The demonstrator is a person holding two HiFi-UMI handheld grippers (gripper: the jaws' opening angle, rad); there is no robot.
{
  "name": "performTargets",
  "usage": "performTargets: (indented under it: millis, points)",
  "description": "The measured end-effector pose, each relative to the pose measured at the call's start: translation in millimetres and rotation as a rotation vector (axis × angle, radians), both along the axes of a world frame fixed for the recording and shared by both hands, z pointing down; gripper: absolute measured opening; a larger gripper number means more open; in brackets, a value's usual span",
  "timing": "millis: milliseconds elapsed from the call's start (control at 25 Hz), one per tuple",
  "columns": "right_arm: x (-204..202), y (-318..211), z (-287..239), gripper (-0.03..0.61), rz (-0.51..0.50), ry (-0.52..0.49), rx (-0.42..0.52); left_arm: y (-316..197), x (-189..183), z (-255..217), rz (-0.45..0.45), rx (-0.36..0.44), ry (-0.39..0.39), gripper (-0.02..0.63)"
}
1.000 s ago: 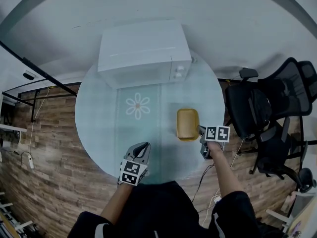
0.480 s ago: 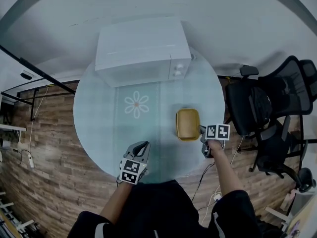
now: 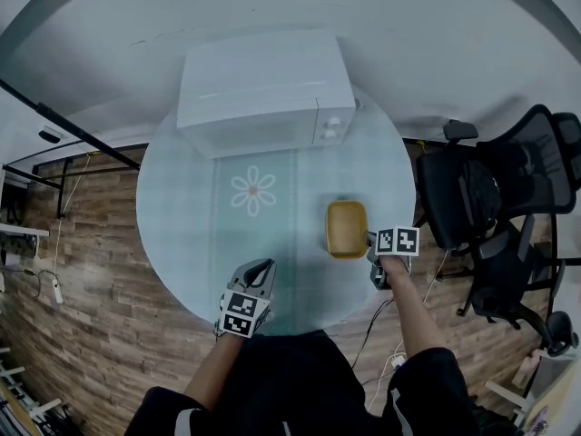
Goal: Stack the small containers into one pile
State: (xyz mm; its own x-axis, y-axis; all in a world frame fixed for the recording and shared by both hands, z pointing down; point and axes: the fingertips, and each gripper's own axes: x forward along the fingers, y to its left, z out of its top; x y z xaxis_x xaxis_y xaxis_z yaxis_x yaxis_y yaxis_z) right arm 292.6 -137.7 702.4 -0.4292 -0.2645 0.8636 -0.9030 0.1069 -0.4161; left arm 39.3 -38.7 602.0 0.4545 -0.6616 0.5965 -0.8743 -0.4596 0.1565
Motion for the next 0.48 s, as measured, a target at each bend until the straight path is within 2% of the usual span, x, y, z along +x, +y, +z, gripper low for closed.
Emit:
performTargets:
  millis: [480]
  points:
    - [-0.4, 0.6, 9.0, 0.032, 0.009, 0.023, -0.01, -0.5, -5.9, 2.6, -0.013, -0.008, 0.002, 0.025]
